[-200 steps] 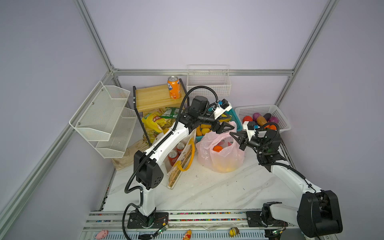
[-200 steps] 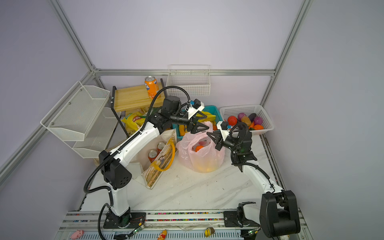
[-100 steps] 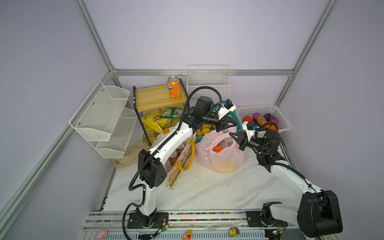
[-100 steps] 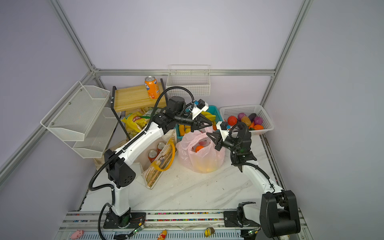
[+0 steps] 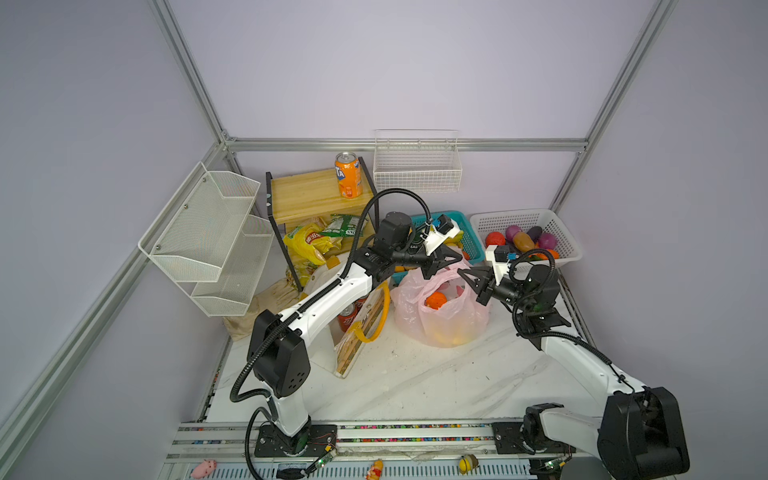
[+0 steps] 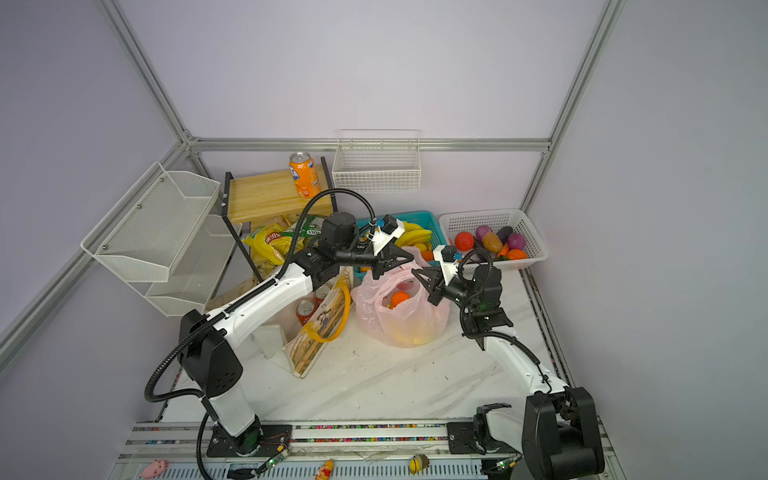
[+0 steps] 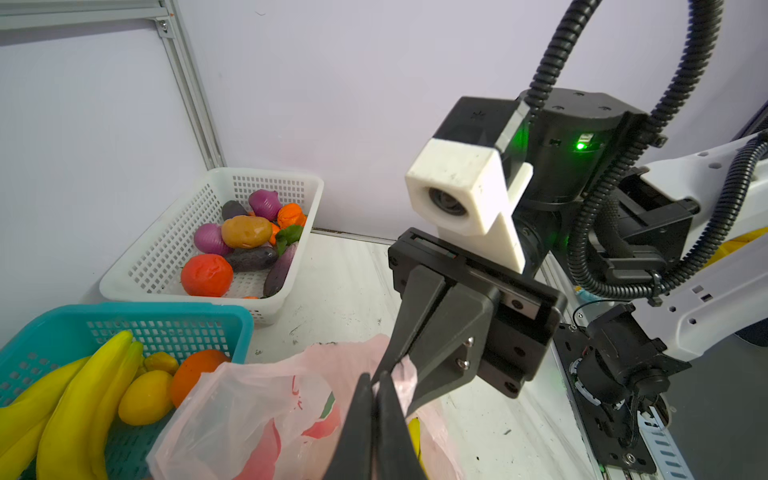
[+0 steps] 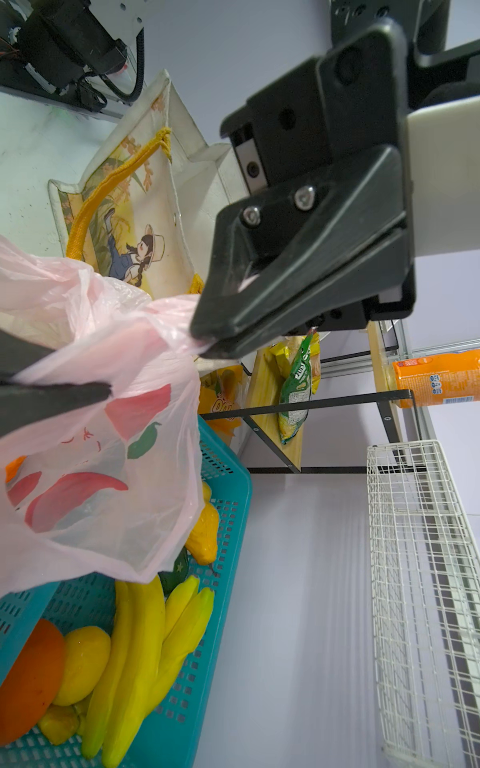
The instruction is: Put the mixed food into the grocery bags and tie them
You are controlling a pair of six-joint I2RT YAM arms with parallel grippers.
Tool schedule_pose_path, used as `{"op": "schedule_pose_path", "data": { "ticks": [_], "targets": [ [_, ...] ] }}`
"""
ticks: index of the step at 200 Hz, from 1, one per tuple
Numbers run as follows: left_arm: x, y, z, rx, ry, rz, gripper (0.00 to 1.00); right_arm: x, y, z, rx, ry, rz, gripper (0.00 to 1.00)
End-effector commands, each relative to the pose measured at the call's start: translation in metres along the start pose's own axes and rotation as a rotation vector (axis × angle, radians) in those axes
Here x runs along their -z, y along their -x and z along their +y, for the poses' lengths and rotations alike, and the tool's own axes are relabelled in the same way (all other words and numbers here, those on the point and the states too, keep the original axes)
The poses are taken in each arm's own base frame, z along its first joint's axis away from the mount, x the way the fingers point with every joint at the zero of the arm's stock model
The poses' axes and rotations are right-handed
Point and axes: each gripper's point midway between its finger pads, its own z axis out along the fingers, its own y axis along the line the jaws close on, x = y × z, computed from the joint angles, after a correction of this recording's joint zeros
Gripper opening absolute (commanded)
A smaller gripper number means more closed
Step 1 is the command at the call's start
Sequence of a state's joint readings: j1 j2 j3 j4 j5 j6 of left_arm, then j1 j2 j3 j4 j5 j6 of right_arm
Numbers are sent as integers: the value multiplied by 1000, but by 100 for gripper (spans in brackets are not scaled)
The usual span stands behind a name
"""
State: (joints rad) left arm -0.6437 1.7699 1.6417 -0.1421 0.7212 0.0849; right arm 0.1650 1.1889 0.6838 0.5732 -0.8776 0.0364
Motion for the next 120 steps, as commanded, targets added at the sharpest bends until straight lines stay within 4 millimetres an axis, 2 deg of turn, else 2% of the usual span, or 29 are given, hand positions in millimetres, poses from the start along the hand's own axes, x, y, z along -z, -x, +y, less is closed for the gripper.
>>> {"op": "schedule_pose_path", "data": {
  "ticks": [1,44,71,120],
  "targets": [
    [17,29,7,-15,74,-110,0,3,-1,-8,-32,-45,-9,8],
    [17,19,8,24,81,-116,0,1,0,-11,-52,-50,-15,20],
    [18,14,5,27,78,-117,0,0,1,-14,-57,-64,-17,22],
    [16,8,3,49,74,-115,0,-1,4,-18,-92,-78,-23,18]
  ]
}}
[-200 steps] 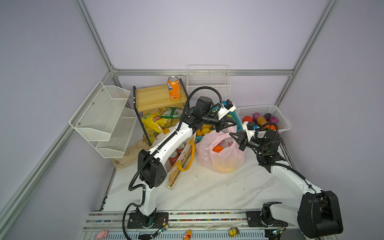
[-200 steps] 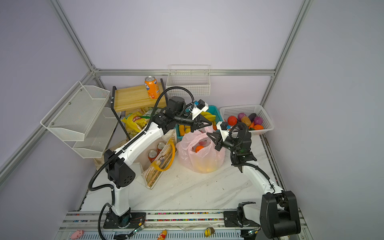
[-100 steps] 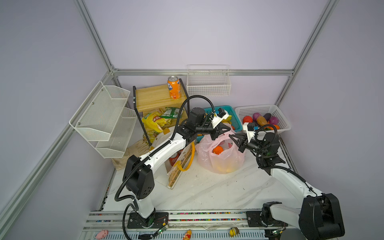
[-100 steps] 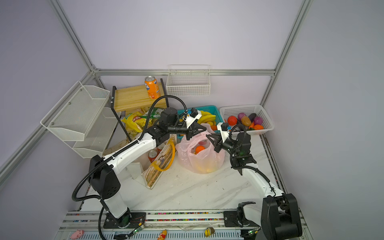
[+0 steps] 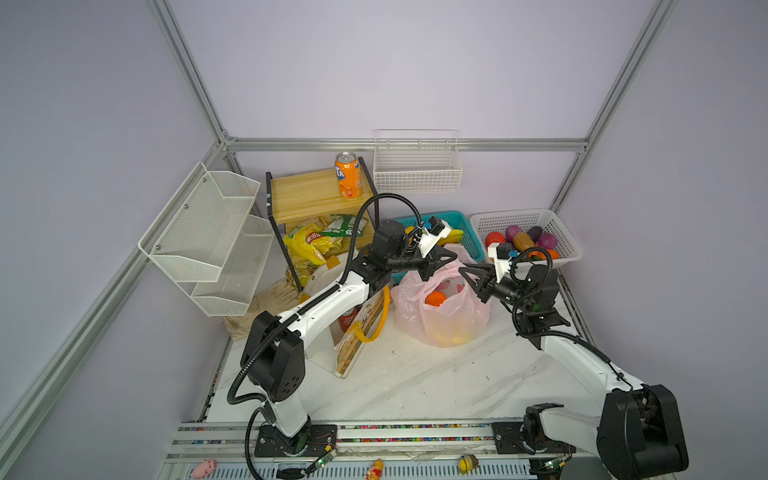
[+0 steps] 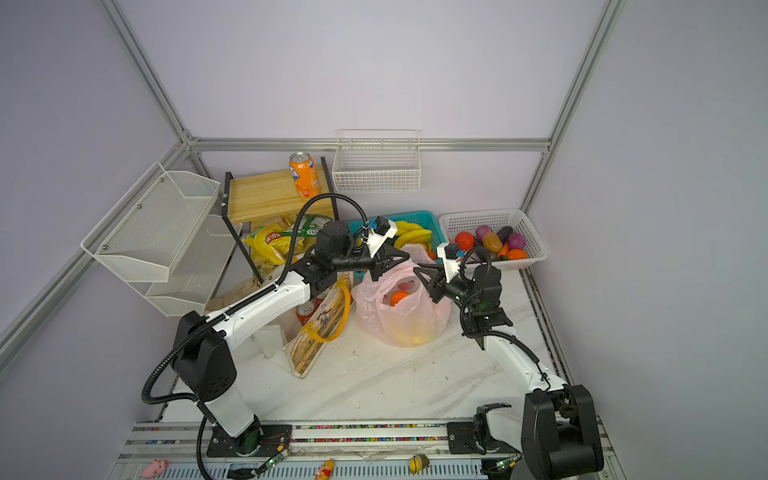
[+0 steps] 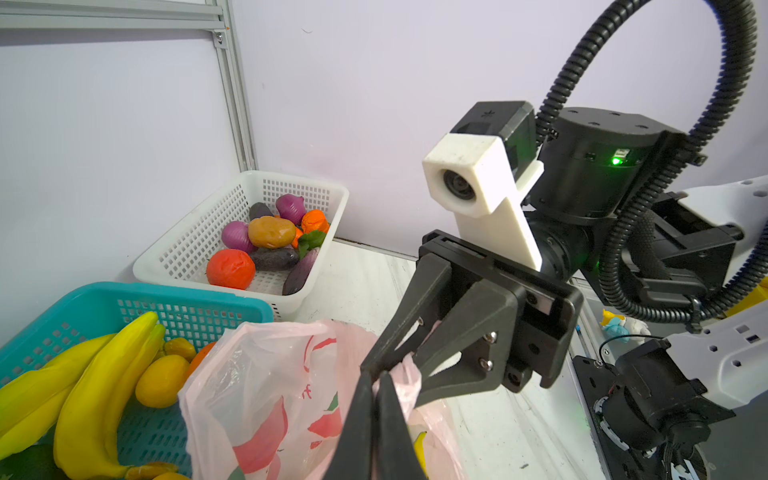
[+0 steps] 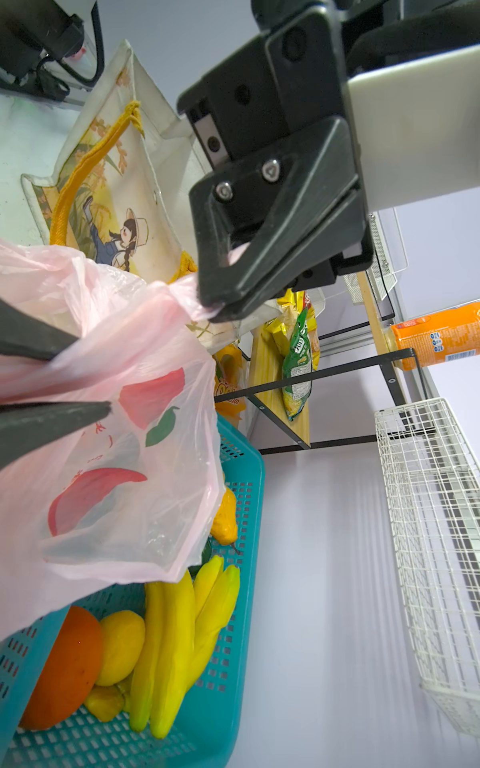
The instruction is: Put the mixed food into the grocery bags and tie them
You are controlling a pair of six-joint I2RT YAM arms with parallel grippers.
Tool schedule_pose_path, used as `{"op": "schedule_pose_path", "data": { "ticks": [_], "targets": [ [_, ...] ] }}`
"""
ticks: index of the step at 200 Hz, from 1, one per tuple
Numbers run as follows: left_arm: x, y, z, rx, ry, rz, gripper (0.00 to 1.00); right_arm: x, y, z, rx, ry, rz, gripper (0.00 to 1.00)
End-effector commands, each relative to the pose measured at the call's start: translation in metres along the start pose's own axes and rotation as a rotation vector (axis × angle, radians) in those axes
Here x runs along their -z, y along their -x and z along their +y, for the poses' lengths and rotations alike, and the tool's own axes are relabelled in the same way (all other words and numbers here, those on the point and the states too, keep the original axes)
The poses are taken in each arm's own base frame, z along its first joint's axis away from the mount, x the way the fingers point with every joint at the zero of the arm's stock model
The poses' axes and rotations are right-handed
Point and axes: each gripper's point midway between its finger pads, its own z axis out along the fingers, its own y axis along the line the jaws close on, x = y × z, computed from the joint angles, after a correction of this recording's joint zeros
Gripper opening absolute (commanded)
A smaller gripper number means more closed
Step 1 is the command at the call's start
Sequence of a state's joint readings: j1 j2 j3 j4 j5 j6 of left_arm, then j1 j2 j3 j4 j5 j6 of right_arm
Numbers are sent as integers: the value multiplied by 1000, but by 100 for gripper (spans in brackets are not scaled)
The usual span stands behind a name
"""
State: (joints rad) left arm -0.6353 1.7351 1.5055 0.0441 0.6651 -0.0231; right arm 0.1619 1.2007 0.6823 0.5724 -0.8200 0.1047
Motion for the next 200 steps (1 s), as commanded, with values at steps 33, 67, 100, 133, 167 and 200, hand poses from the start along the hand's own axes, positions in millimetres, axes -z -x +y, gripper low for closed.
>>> {"op": "schedule_pose_path", "data": {
  "ticks": [33,67,100,133,167,200],
  "targets": [
    [14,12,-5,3,38,-53,0,-2,6,-5,-39,-11,-15,18],
    [12,6,-4,35,53,-61,0,-4,4,-8,-75,-12,-19,19],
    [10,1,-8,58,55,-82,0,-7,5,-13,-150,-21,-32,18],
    [2,-12,-13,79,45,-59,0,-8,12,-12,-191,-8,-53,18],
    [-2,-30,-8,83,68,-27,0,-9,13,-12,-202,-8,-47,18],
    [-6,-46,-3,85,83,7,0,-11,16,-13,-196,-8,-44,19]
  ]
}}
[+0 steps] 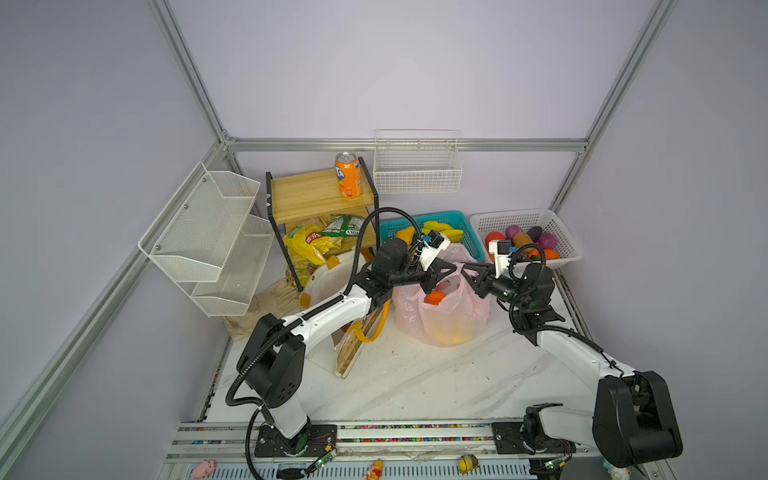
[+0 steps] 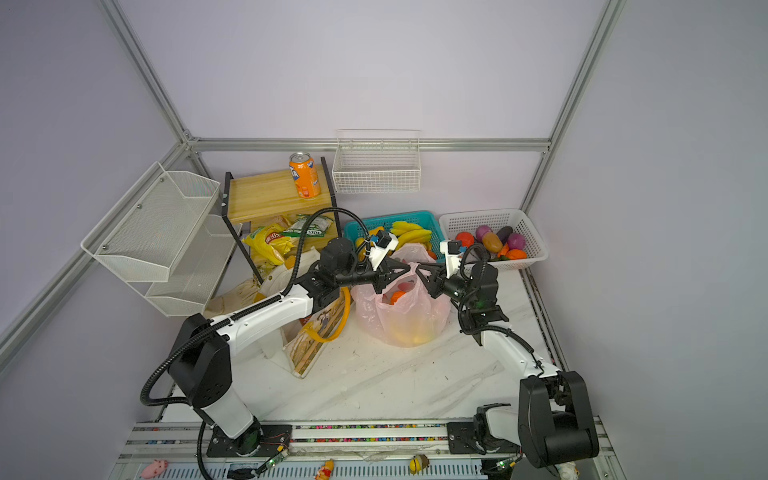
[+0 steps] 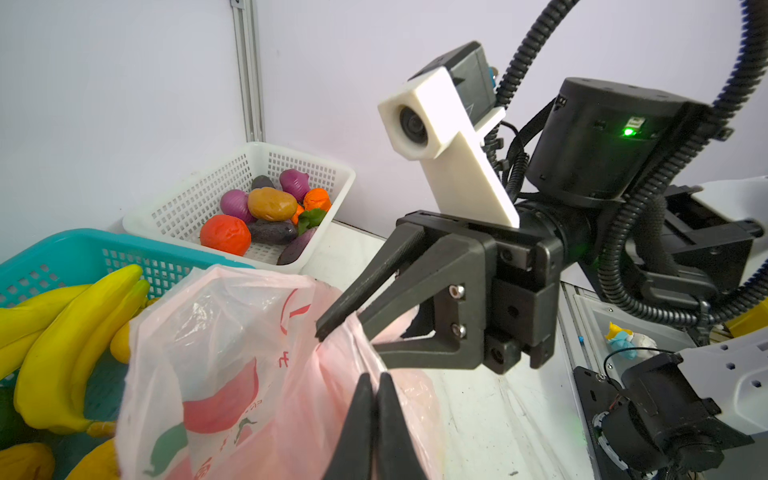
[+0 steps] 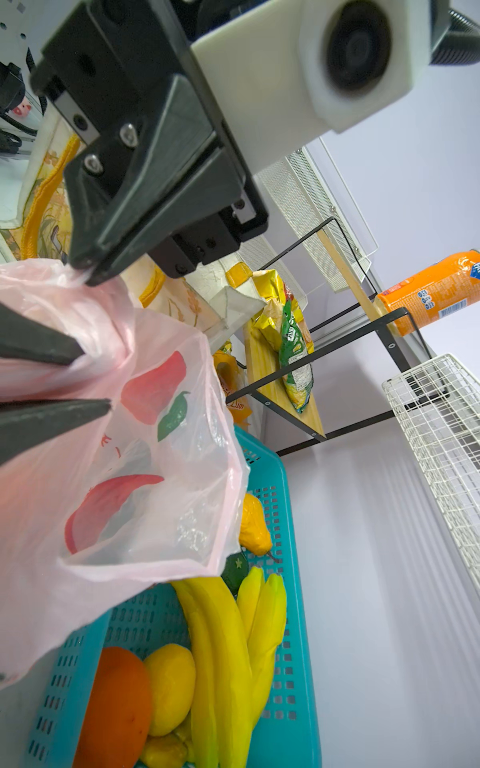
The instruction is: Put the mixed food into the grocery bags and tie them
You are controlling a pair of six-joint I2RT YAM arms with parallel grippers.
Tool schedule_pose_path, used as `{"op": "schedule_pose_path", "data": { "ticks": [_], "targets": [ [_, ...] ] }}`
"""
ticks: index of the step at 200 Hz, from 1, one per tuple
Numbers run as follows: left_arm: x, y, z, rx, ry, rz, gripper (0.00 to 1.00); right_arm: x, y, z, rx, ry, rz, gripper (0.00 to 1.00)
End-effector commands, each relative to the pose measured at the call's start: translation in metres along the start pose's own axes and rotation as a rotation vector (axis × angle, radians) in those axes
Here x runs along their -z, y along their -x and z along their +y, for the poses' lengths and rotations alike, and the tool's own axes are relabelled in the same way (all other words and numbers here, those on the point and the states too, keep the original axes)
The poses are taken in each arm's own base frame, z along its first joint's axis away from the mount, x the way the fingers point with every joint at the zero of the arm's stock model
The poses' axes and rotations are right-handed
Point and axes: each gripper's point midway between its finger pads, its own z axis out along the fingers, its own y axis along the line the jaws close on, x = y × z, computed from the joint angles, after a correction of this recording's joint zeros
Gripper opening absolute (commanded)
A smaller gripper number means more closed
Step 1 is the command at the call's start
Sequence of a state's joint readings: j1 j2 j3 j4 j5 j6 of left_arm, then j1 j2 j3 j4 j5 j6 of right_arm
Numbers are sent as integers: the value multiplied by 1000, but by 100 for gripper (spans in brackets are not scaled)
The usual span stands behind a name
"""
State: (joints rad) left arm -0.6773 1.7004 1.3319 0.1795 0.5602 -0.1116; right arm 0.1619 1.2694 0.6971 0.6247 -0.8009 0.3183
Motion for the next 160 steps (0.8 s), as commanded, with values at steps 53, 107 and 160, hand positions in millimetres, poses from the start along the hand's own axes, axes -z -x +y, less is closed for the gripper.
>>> {"op": "schedule_pose_path", "data": {
  "ticks": [53,107,160],
  "targets": [
    [-7,-25,6,23,10,22,6,-4,23,7,7,35,-47,19],
    [-13,-30,9,24,3,29,0,-7,18,4,4,40,-28,21],
    [-15,-32,7,3,-14,34,0,-8,16,1,1,28,-18,24]
  ]
}}
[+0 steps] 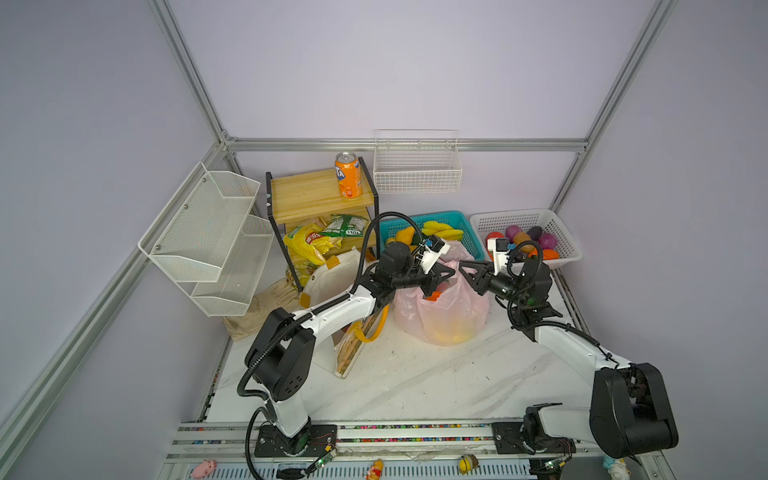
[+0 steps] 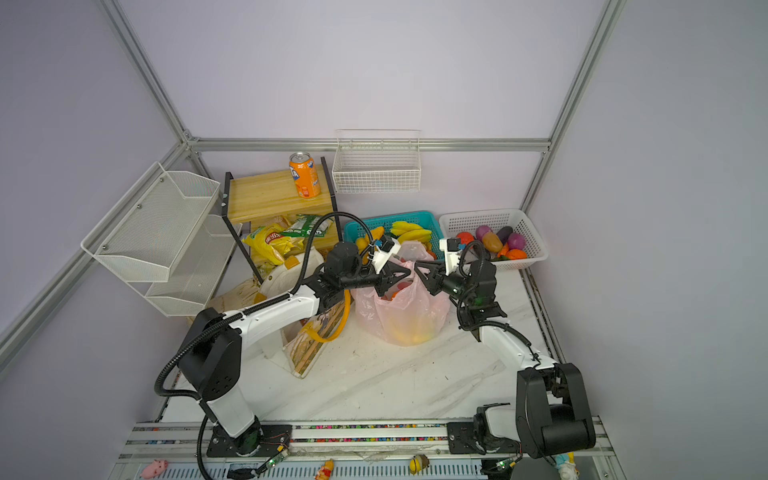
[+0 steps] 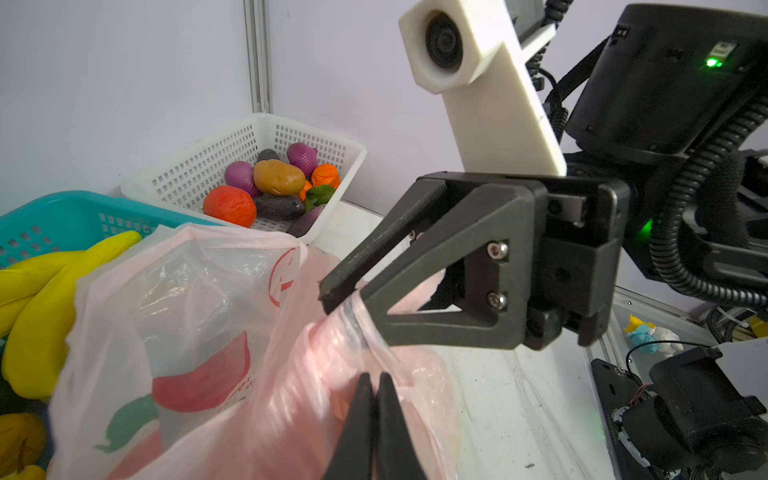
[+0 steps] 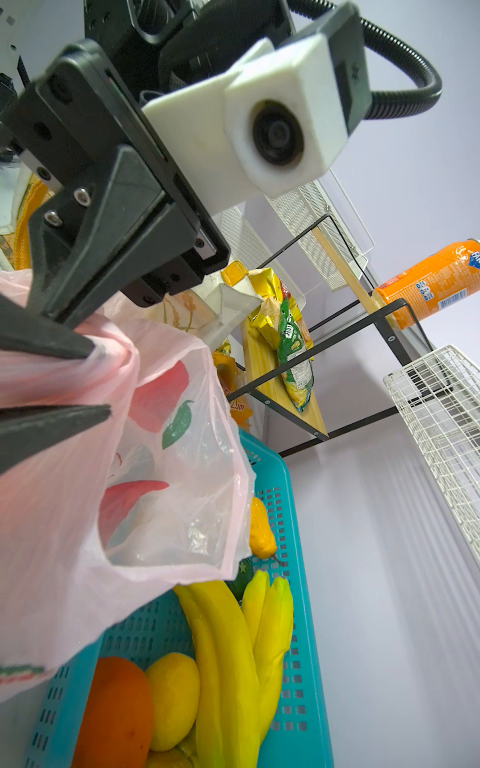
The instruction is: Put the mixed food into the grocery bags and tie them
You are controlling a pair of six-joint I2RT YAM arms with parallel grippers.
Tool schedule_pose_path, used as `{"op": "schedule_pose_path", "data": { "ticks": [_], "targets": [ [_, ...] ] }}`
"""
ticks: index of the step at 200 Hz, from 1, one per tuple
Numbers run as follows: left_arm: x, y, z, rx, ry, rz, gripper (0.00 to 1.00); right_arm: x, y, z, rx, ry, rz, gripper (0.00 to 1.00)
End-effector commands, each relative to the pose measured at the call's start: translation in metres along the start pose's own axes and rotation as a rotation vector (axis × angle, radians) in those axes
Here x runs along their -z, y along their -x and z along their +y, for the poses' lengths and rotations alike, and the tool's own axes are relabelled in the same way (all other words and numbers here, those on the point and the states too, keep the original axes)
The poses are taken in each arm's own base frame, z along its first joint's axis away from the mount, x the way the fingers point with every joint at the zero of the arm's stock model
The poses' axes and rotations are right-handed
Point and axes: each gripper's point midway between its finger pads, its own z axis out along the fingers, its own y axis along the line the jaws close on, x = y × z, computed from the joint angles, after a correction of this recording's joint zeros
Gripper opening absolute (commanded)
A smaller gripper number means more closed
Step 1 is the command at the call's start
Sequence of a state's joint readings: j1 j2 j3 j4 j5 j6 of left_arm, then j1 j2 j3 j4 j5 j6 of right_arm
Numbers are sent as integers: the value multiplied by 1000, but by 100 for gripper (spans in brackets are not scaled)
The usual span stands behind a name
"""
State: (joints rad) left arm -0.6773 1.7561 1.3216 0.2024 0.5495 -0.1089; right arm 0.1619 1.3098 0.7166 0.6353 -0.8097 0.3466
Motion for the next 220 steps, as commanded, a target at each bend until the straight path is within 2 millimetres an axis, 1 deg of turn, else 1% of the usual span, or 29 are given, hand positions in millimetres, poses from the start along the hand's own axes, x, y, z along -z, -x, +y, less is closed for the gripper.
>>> {"op": "schedule_pose_path", "data": {
  "ticks": [1,33,67,94,136,171,190,220],
  "targets": [
    [-3,-7,-4,-18,-27,-2,0,-2,17,7,37,24,-28,24],
    [-4,-11,-3,-20,-28,5,0,-2,19,6,28,24,-32,28],
    [-3,-9,-3,-26,-27,2,0,-3,13,0,33,-2,-7,32],
    [-2,-10,-3,-34,-22,3,0,-2,11,1,42,-11,10,35],
    [-3,-12,-1,-43,-11,11,0,2,12,-1,19,-54,22,37],
    [-3,-12,0,-47,-6,11,0,7,8,-6,23,-102,47,38],
    [-3,-13,-1,-49,-10,13,0,9,7,-7,34,-121,62,40],
    [-3,-14,-2,-63,-12,17,0,16,12,-10,57,-165,66,43]
  ]
}}
